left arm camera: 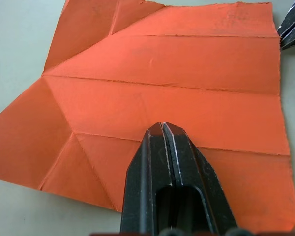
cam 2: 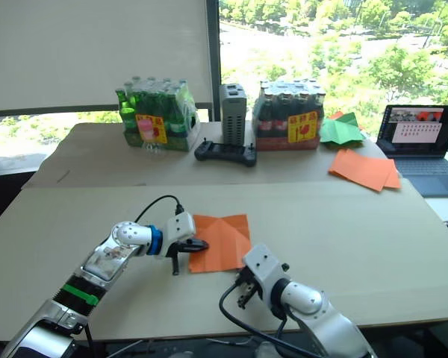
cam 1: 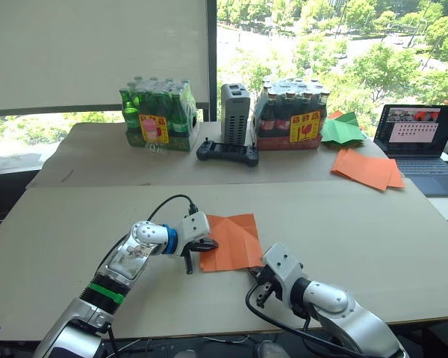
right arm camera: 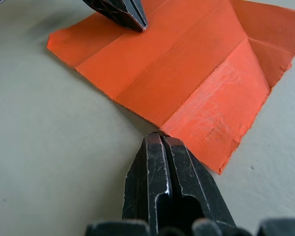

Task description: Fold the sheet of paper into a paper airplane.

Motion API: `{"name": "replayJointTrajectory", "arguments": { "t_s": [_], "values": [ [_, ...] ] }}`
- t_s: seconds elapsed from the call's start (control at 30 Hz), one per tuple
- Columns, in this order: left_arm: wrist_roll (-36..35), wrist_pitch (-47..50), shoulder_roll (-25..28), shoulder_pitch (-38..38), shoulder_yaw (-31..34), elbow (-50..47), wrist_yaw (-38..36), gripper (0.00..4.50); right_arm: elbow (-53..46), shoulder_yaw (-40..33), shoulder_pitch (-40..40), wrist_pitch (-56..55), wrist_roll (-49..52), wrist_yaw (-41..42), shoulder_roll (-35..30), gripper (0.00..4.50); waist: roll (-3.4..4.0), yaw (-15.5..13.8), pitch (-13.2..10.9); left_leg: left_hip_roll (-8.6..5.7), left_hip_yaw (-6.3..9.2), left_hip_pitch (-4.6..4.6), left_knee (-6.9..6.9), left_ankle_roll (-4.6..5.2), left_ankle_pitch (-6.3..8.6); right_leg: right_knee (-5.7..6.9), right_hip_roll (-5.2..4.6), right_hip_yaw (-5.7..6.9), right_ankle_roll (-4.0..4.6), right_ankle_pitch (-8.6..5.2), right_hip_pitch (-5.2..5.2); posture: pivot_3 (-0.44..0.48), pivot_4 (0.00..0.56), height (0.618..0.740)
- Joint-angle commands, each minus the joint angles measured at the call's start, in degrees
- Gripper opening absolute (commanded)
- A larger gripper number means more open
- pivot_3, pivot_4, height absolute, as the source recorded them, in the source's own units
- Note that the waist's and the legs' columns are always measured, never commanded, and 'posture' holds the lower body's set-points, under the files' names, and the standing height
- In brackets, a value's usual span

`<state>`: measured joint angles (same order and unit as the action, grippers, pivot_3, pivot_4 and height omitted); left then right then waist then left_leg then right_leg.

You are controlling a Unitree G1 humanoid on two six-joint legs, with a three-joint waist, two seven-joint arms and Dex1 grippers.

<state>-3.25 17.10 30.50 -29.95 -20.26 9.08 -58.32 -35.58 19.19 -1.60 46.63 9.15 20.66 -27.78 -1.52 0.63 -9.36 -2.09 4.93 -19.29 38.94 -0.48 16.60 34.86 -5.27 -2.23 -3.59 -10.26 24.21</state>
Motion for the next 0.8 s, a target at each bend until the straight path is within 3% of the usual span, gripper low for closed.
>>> {"name": "replayJointTrajectory", "arguments": {
  "t_s": [0.03,0.27,0.6,0.8],
  "values": [
    [2.2,0.5,-0.4,0.8,-1.6,1.9,0.0,0.0,0.8,-1.7,-0.6,-1.0,-2.0,-1.5,0.4,0.03,0.0,0.0,0.0,0.0,0.0,0.0,0.0,0.0,0.0,0.0,0.0,0.0,0.0,0.0,0.0,0.0,0.15,0.723],
    [2.4,0.3,-0.4,0.8,-1.4,2.2,0.2,0.0,3.3,-4.3,-0.6,-3.5,-2.3,-3.7,4.4,0.03,0.0,0.0,0.0,0.0,0.0,0.0,0.0,0.0,0.0,-0.01,0.0,0.0,0.0,0.0,0.0,0.0,0.15,0.723],
    [2.9,0.4,0.1,1.2,-1.1,0.9,0.0,0.0,5.3,-7.7,1.4,-8.7,1.0,-5.7,15.1,0.03,0.01,0.1,0.0,0.02,0.01,-0.01,-0.02,0.0,0.0,0.0,0.01,0.0,0.0,0.0,0.04,0.0,0.15,0.723],
    [3.0,0.6,0.3,1.5,-0.9,0.5,0.0,0.0,8.0,-9.6,-0.3,-13.9,1.6,-4.6,17.7,0.03,0.02,0.1,0.0,0.02,0.01,-0.01,-0.04,0.0,0.0,-0.01,0.01,0.0,0.0,0.0,0.06,0.0,0.15,0.723]
  ]
}}
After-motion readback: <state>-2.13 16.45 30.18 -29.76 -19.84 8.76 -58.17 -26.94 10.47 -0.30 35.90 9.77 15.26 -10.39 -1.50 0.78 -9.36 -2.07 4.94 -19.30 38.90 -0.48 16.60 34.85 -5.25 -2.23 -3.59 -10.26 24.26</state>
